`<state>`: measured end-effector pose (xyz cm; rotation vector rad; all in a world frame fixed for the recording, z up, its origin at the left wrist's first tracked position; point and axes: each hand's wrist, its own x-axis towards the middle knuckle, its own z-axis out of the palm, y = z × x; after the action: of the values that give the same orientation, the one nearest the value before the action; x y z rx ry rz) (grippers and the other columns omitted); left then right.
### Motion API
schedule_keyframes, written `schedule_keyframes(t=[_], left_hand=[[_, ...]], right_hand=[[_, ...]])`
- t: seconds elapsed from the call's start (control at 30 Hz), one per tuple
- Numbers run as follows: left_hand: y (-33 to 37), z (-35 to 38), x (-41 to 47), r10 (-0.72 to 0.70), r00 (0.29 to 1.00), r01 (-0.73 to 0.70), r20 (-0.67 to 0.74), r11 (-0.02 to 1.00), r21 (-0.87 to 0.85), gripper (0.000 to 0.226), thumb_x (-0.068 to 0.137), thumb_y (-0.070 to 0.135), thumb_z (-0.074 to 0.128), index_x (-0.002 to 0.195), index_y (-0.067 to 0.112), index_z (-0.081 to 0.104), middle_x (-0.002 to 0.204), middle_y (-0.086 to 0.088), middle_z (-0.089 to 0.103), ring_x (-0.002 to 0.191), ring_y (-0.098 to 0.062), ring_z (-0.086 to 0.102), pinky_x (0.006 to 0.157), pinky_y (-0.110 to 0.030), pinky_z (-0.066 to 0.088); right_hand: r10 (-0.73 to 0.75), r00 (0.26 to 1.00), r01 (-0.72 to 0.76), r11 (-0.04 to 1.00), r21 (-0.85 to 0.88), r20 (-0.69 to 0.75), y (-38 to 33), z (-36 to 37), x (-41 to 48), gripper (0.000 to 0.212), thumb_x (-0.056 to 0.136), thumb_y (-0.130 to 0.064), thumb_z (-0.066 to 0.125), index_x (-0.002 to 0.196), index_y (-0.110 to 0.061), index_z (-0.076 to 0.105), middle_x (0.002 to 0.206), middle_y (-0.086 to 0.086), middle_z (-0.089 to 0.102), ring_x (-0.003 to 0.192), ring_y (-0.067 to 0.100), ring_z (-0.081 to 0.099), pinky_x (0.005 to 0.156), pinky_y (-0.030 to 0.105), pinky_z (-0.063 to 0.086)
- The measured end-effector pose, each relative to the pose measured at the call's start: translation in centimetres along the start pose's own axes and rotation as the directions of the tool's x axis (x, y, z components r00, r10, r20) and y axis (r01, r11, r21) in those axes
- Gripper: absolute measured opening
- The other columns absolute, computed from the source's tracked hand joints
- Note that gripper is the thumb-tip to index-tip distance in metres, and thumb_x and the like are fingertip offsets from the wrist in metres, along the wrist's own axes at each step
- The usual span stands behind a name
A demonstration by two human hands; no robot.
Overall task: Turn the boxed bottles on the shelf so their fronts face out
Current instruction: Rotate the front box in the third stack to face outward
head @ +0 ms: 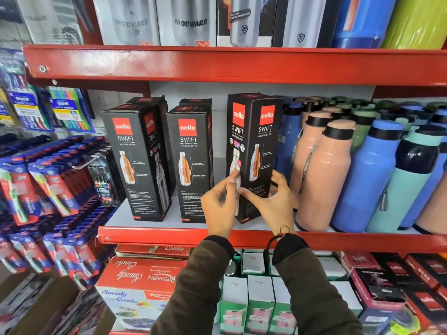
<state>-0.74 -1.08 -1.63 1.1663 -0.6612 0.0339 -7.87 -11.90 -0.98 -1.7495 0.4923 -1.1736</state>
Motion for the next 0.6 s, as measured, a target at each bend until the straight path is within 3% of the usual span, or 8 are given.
schedule_keyframes(t=[0.07, 0.13, 0.23, 0.37, 0.43, 0.5, 0.6], left_hand=[[-0.2, 0.0, 0.0, 0.053, 0.999, -0.054, 0.008, 0.998, 0.034, 0.031, 0.105, 0.025, 0.054, 0.129, 0.017, 0.072, 0.129, 0.010, 0.073, 0.128, -0.004, 0.064, 0.109, -0.035, 0.054], [-0.4, 0.0, 0.4, 0.085, 0.996, -0.086, 0.010, 0.991, 0.105, 0.036, 0.107, 0.019, 0.048, 0.139, 0.018, 0.063, 0.143, 0.009, 0.063, 0.137, 0.001, 0.054, 0.112, -0.015, 0.042], [-0.8, 0.1, 1.5, -0.012, 0.999, 0.003, 0.049, 0.983, 0.185, 0.046, 0.109, 0.015, 0.038, 0.155, 0.019, 0.042, 0.156, 0.015, 0.042, 0.145, 0.004, 0.036, 0.112, 0.001, 0.025], [-1.4, 0.3, 2.8, -0.221, 0.963, 0.193, 0.153, 0.965, 0.180, 0.048, 0.111, 0.024, 0.035, 0.159, 0.019, 0.031, 0.141, 0.024, 0.040, 0.132, 0.010, 0.037, 0.103, -0.002, 0.026], [-1.6, 0.2, 3.1, -0.258, 0.955, 0.234, 0.145, 0.958, 0.166, 0.045, 0.111, 0.024, 0.035, 0.156, 0.021, 0.035, 0.127, 0.039, 0.042, 0.112, 0.026, 0.043, 0.090, 0.009, 0.026], [-1.8, 0.1, 3.0, -0.268, 0.954, 0.243, 0.133, 0.954, 0.178, 0.036, 0.111, 0.023, 0.035, 0.145, 0.026, 0.043, 0.116, 0.037, 0.048, 0.102, 0.025, 0.048, 0.077, 0.013, 0.030], [-1.8, 0.1, 2.6, -0.254, 0.960, 0.229, 0.122, 0.955, 0.187, 0.024, 0.111, 0.020, 0.034, 0.130, 0.030, 0.044, 0.117, 0.029, 0.054, 0.099, 0.030, 0.052, 0.079, 0.009, 0.035]], right_hand=[[-0.005, 1.000, 0.005, 1.000, -0.012, -0.018, 0.0, -0.1, 0.1, 0.079, 0.057, -0.039, 0.095, 0.126, -0.026, 0.057, 0.107, -0.028, 0.064, 0.096, -0.020, 0.059, 0.078, -0.001, 0.043], [-0.011, 1.000, 0.010, 1.000, -0.018, -0.018, 0.0, -0.4, 0.3, 0.080, 0.059, -0.034, 0.095, 0.128, -0.023, 0.057, 0.109, -0.027, 0.063, 0.095, -0.023, 0.057, 0.076, -0.003, 0.042], [0.006, 1.000, -0.006, 1.000, -0.009, 0.016, 0.2, -0.7, 0.4, 0.082, 0.059, -0.035, 0.092, 0.132, -0.024, 0.055, 0.113, -0.026, 0.062, 0.097, -0.023, 0.057, 0.078, -0.001, 0.043], [0.046, 0.991, -0.048, 0.999, 0.013, 0.128, 0.8, -1.2, 0.7, 0.083, 0.066, -0.028, 0.088, 0.139, -0.027, 0.049, 0.131, -0.020, 0.060, 0.121, -0.002, 0.058, 0.105, 0.027, 0.047], [0.052, 0.978, -0.055, 0.998, 0.006, 0.202, 1.0, -1.4, 1.0, 0.088, 0.075, -0.020, 0.085, 0.150, -0.025, 0.039, 0.146, -0.015, 0.052, 0.134, 0.004, 0.049, 0.115, 0.037, 0.039], [0.042, 0.966, -0.034, 0.999, -0.034, 0.254, 0.9, -1.7, 1.2, 0.093, 0.081, -0.020, 0.081, 0.156, -0.026, 0.027, 0.154, -0.014, 0.041, 0.141, 0.002, 0.039, 0.120, 0.037, 0.032], [0.020, 0.955, 0.002, 0.997, -0.072, 0.294, 0.9, -1.8, 1.2, 0.084, 0.089, -0.017, 0.072, 0.157, -0.031, 0.025, 0.159, -0.010, 0.037, 0.145, 0.004, 0.034, 0.121, 0.038, 0.029]])
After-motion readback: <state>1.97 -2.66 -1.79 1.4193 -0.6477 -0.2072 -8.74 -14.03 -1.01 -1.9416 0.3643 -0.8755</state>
